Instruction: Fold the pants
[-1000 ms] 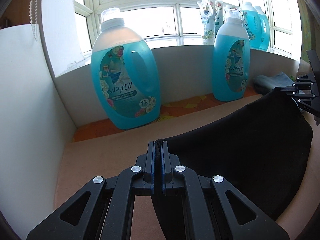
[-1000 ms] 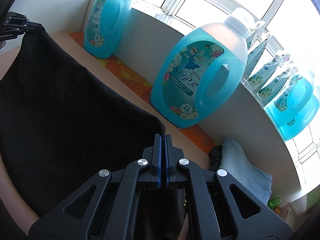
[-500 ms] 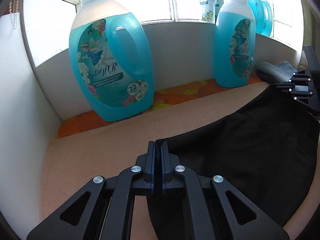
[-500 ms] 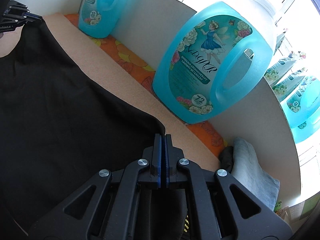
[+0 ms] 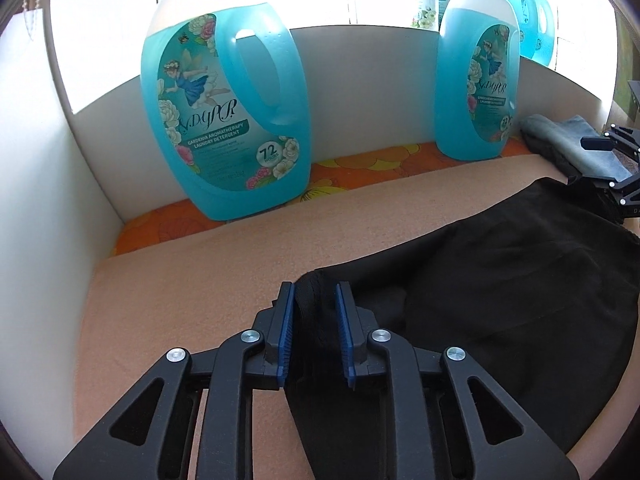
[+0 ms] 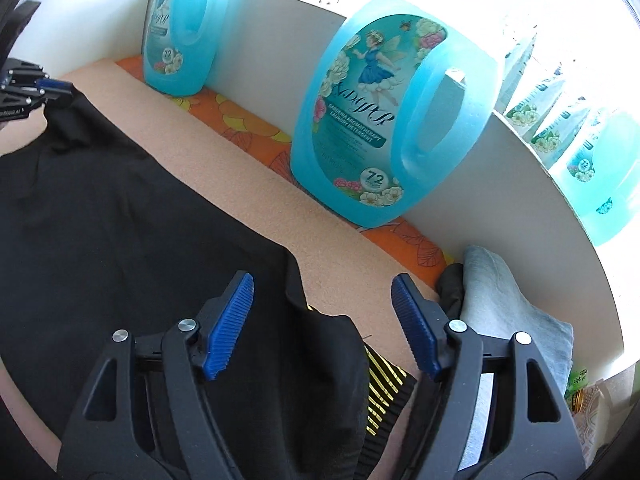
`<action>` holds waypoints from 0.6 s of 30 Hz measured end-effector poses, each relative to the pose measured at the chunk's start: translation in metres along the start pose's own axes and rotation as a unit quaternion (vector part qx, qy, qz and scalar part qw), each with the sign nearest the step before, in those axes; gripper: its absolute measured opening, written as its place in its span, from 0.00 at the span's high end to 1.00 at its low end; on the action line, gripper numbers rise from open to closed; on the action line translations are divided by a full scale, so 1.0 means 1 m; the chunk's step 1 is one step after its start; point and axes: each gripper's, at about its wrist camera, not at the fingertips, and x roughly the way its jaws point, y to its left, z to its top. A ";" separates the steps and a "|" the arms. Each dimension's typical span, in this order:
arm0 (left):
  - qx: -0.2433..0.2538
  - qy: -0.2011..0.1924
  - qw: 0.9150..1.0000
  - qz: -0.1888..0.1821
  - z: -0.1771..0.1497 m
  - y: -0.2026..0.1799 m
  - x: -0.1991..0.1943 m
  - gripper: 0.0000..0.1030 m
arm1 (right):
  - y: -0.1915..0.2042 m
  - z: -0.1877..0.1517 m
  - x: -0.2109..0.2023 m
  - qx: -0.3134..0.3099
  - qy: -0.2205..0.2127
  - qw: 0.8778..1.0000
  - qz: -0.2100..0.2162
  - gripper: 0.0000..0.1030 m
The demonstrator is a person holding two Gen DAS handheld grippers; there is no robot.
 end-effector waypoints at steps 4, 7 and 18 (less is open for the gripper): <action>0.002 -0.007 1.000 0.017 0.000 0.000 -0.008 0.61 | -0.052 -0.018 -0.034 0.104 -0.017 0.994 0.015 0.28; 0.000 -0.015 1.000 0.021 -0.001 0.000 -0.015 0.59 | -0.075 -0.039 -0.056 0.143 -0.024 0.989 0.026 0.28; 0.071 -0.011 0.995 -0.069 -0.026 -0.074 -0.052 0.59 | -0.068 -0.062 0.011 0.175 0.064 0.979 0.087 0.47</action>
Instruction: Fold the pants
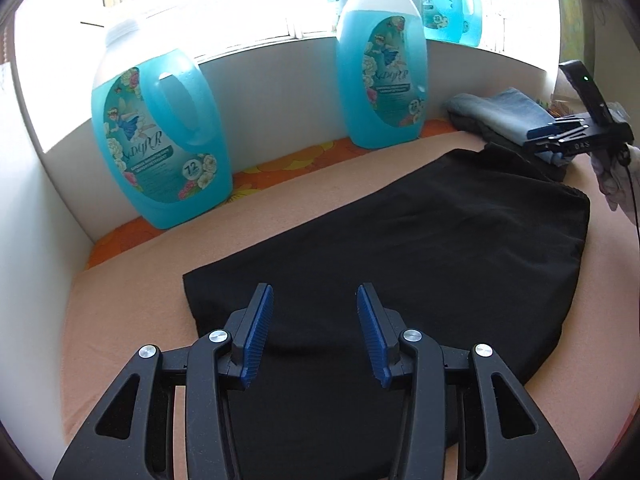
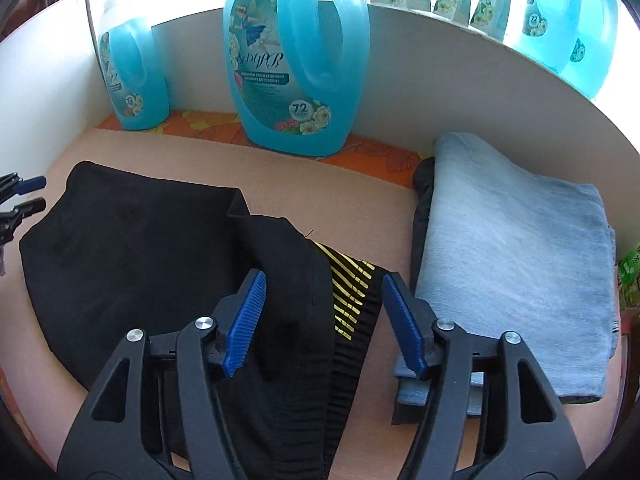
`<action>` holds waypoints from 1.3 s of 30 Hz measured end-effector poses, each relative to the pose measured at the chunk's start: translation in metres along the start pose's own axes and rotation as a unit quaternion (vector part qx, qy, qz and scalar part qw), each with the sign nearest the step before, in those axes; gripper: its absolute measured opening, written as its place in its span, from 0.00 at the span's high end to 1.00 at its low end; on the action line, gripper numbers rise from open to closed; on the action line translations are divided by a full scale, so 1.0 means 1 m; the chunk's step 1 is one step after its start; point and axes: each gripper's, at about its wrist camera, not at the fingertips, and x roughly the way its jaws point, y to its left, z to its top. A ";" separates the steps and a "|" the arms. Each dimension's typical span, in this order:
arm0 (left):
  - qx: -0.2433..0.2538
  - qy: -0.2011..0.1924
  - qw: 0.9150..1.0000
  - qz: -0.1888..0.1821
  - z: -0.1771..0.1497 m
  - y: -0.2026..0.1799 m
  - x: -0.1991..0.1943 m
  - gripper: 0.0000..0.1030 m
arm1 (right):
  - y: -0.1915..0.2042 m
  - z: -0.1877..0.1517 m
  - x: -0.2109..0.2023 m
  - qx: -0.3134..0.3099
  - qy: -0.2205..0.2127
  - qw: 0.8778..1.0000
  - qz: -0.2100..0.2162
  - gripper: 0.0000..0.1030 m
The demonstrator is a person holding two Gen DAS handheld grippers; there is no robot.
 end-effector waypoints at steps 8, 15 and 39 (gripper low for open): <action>0.047 0.036 0.998 -0.032 -0.015 -0.040 0.011 0.59 | 0.013 -0.010 0.032 -0.006 0.040 0.999 -0.013 0.56; 0.035 0.061 0.997 -0.042 -0.023 -0.039 0.033 0.59 | 0.037 -0.019 0.007 -0.025 -0.006 0.998 -0.052 0.75; 0.025 0.028 0.987 -0.158 -0.042 -0.088 -0.041 0.59 | 0.032 -0.047 -0.073 0.020 -0.049 0.991 -0.122 0.37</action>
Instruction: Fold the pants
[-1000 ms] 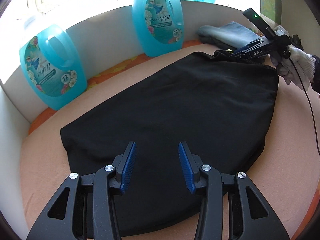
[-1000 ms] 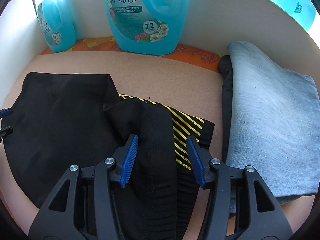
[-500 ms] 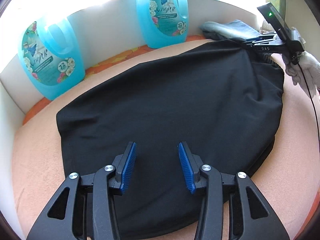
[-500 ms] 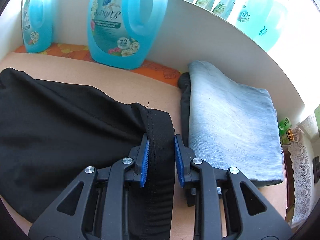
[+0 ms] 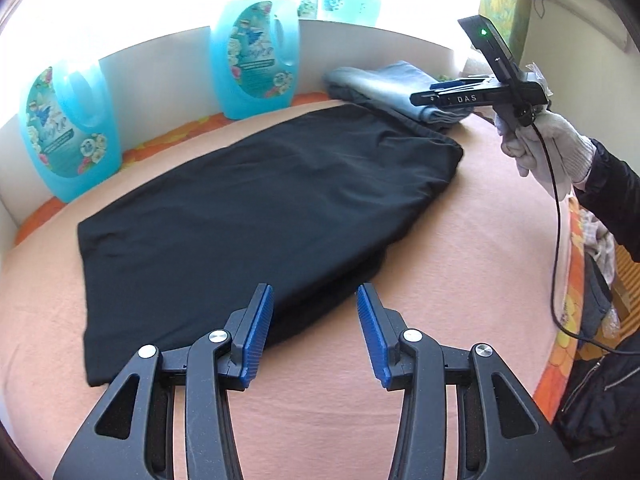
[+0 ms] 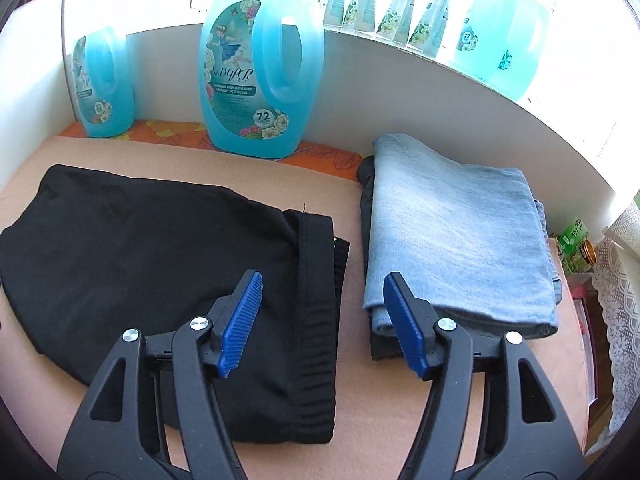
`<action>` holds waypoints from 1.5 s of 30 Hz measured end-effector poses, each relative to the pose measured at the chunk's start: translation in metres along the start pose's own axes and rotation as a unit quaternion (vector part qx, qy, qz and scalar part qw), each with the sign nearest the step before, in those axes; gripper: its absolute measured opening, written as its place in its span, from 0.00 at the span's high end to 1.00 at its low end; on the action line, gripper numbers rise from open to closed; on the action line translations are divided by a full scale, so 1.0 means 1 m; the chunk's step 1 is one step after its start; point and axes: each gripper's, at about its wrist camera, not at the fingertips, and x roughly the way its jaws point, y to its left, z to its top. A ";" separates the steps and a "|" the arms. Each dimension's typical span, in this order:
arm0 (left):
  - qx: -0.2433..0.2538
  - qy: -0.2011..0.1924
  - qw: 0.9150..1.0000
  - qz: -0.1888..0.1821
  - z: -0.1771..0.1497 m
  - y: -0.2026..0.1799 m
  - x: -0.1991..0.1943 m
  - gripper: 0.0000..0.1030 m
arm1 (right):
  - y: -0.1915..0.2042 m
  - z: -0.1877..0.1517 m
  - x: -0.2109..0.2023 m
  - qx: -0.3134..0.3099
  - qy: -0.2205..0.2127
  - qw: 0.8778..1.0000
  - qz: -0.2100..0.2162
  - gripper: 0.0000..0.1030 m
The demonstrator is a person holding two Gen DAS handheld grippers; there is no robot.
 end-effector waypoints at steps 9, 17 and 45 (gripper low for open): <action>-0.013 0.035 0.998 -0.048 0.009 -0.032 0.040 0.59 | -0.028 -0.056 -0.011 0.133 0.045 0.988 0.069 0.35; -0.025 0.035 0.999 -0.019 0.014 -0.035 0.061 0.59 | -0.030 -0.072 0.024 0.209 0.085 0.965 0.135 0.35; 0.023 0.044 0.998 -0.032 -0.006 -0.042 0.048 0.88 | -0.035 -0.073 0.038 0.262 0.054 0.957 0.112 0.69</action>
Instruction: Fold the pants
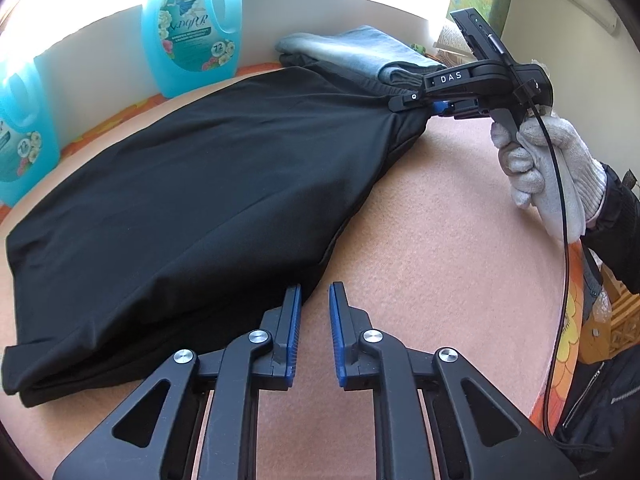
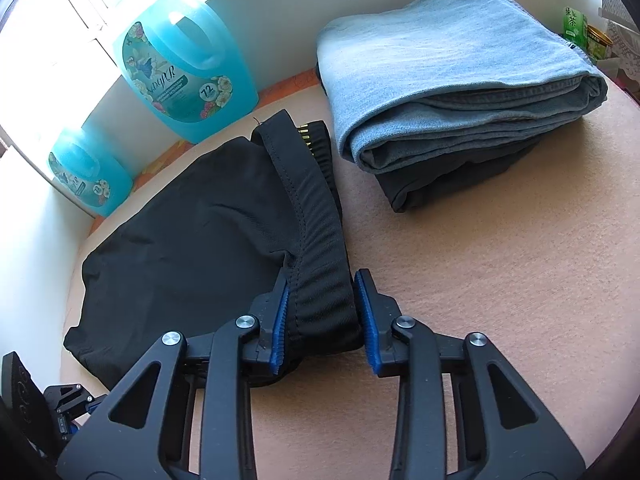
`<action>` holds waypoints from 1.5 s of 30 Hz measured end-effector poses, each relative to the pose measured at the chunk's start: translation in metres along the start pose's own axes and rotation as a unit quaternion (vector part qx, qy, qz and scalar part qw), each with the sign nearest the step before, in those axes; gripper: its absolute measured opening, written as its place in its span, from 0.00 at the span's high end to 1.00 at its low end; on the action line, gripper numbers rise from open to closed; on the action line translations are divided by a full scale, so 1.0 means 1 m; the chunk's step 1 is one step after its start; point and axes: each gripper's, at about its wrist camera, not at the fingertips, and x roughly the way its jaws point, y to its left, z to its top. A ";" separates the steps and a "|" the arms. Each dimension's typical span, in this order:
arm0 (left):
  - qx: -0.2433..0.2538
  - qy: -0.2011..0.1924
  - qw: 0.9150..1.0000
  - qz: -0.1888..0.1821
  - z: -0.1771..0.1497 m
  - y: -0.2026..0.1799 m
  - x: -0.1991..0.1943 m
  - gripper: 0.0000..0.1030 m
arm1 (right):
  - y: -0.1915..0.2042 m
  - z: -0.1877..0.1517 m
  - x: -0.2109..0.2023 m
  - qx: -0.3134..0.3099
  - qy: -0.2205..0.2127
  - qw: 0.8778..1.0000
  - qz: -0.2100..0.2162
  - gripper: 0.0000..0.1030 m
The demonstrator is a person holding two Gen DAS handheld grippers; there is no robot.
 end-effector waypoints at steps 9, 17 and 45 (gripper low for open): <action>-0.024 -0.085 0.995 0.057 -0.001 0.025 -0.071 0.87 | 0.001 -0.002 0.002 -0.002 0.008 1.000 0.005 0.69; -0.059 -0.031 0.997 0.028 0.004 0.055 -0.033 0.87 | -0.012 -0.001 -0.009 0.040 -0.001 0.998 0.041 0.42; 0.041 -0.065 0.997 -0.009 0.132 -0.028 0.007 0.70 | -0.011 0.055 -0.047 -0.056 -0.041 0.993 0.097 0.53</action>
